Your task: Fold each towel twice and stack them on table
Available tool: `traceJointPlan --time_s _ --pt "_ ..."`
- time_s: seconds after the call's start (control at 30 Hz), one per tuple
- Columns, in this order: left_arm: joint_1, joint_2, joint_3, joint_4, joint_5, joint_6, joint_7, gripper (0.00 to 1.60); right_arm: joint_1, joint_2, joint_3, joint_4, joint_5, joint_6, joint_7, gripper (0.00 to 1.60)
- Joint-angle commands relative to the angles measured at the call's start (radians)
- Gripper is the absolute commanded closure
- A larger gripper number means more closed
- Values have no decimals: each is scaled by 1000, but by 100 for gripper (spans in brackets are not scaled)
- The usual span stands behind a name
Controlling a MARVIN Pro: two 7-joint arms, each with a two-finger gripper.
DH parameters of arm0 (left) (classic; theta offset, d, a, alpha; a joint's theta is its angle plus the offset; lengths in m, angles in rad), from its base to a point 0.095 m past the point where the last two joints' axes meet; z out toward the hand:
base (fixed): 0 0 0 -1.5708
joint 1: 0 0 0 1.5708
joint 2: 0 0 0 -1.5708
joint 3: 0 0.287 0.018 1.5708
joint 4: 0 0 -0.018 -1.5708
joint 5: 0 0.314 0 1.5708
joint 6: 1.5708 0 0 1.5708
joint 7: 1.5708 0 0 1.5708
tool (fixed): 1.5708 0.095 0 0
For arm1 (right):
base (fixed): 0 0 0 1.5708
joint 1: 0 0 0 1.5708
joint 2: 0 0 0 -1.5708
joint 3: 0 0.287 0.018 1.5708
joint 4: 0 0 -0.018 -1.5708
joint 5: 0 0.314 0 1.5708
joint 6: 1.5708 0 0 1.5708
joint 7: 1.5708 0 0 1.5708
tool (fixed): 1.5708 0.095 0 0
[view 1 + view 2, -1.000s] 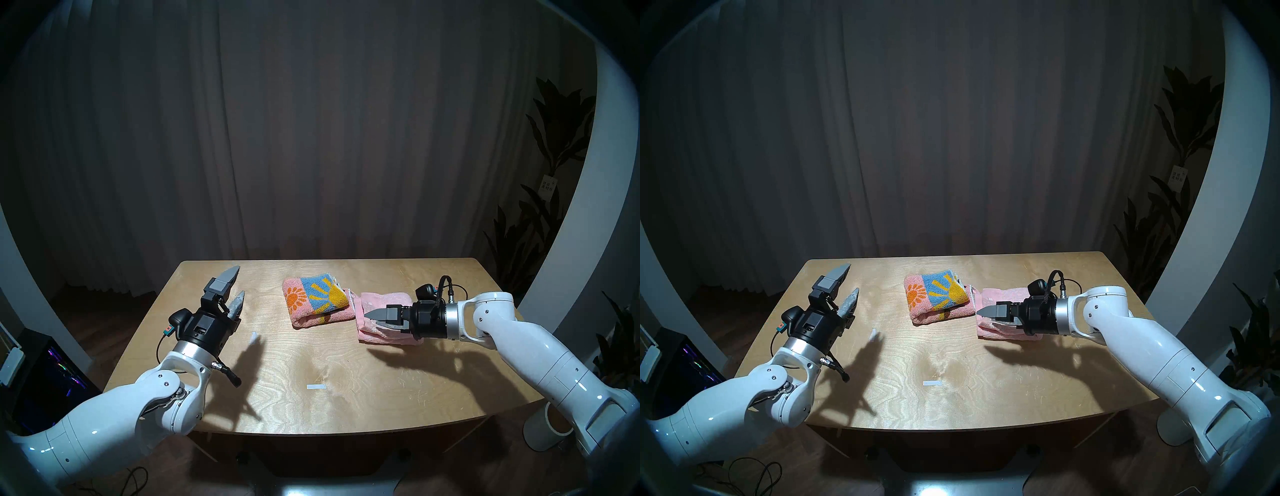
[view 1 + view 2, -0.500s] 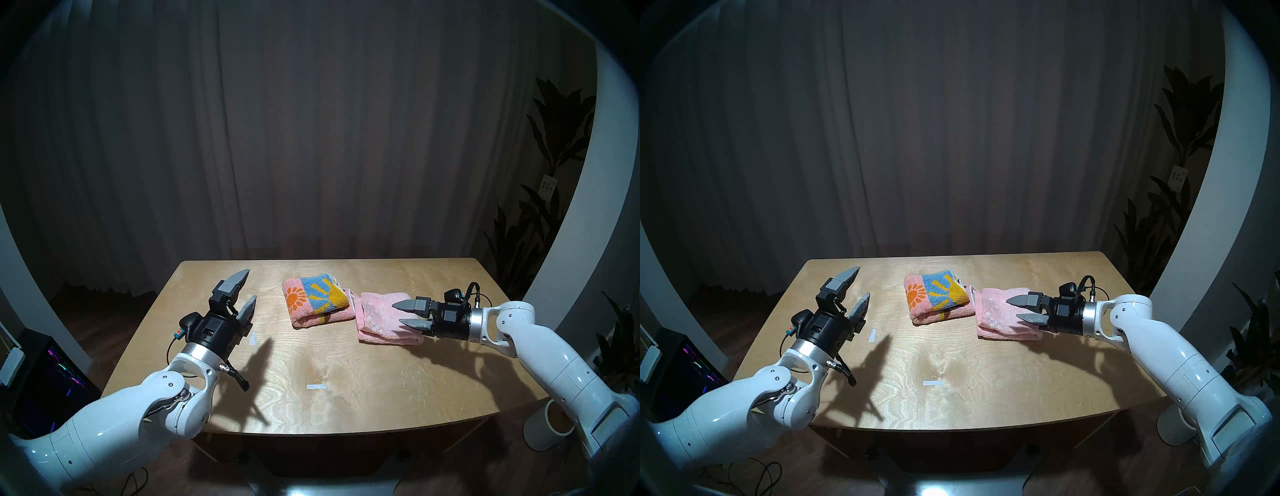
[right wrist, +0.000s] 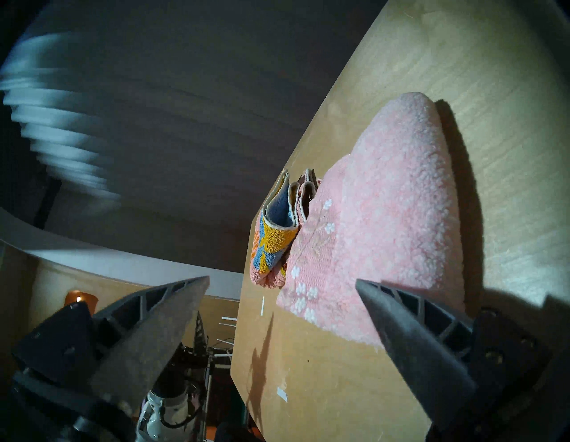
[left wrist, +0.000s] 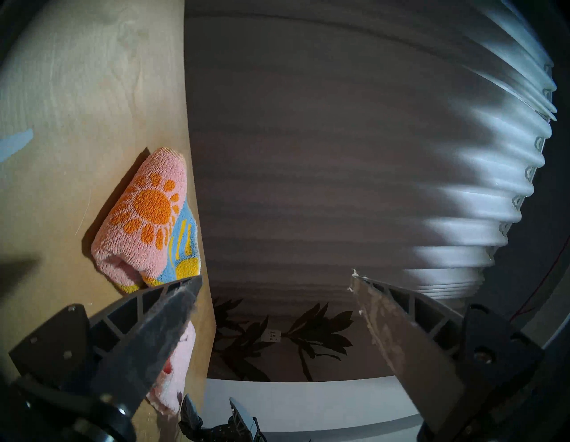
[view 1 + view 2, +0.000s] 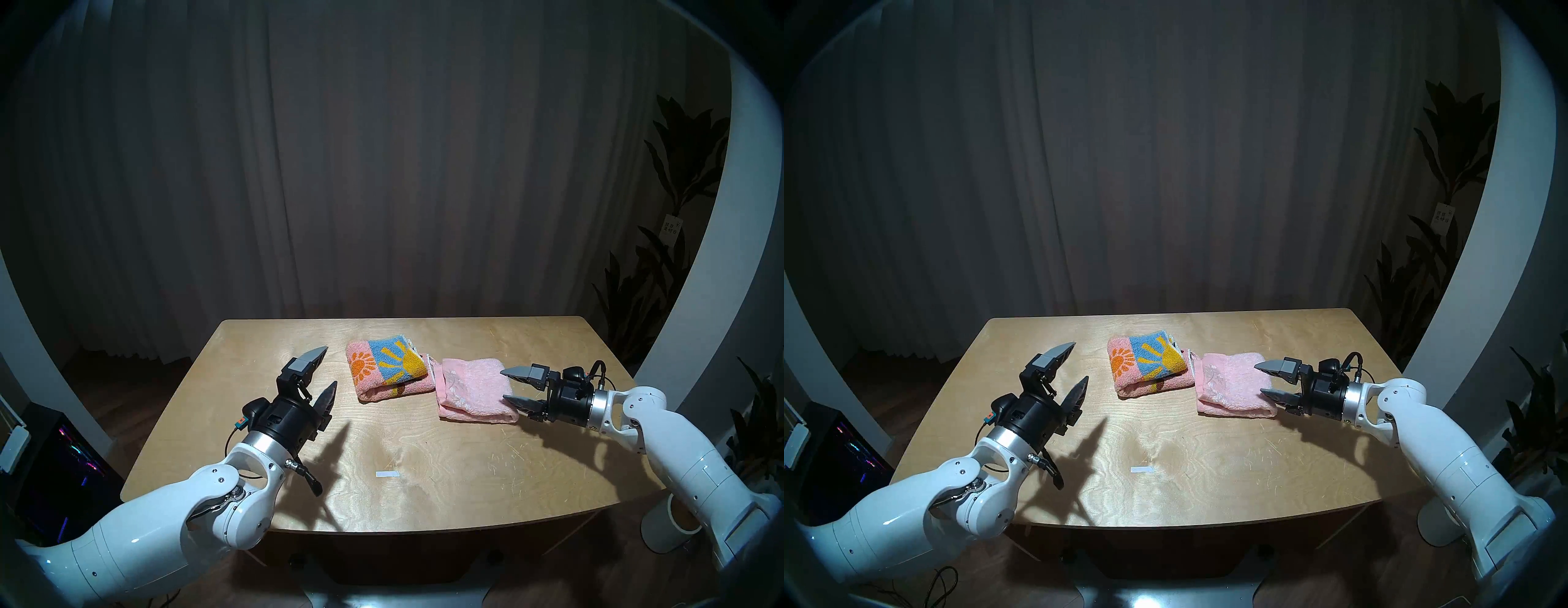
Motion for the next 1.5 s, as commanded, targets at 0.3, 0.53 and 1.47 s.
traceJointPlan --time_s 0.3,0.53,1.47 --pt "-59 -54 36 -34 -38 54 70 0 -88 -37 58 -3 157 9 13 0" --pt "-84 -74 49 -40 -57 73 112 0 -120 -41 94 -7 210 1 15 0" --pt "-151 -144 78 -28 -121 127 271 0 -265 -94 184 -61 384 -83 -1 0"
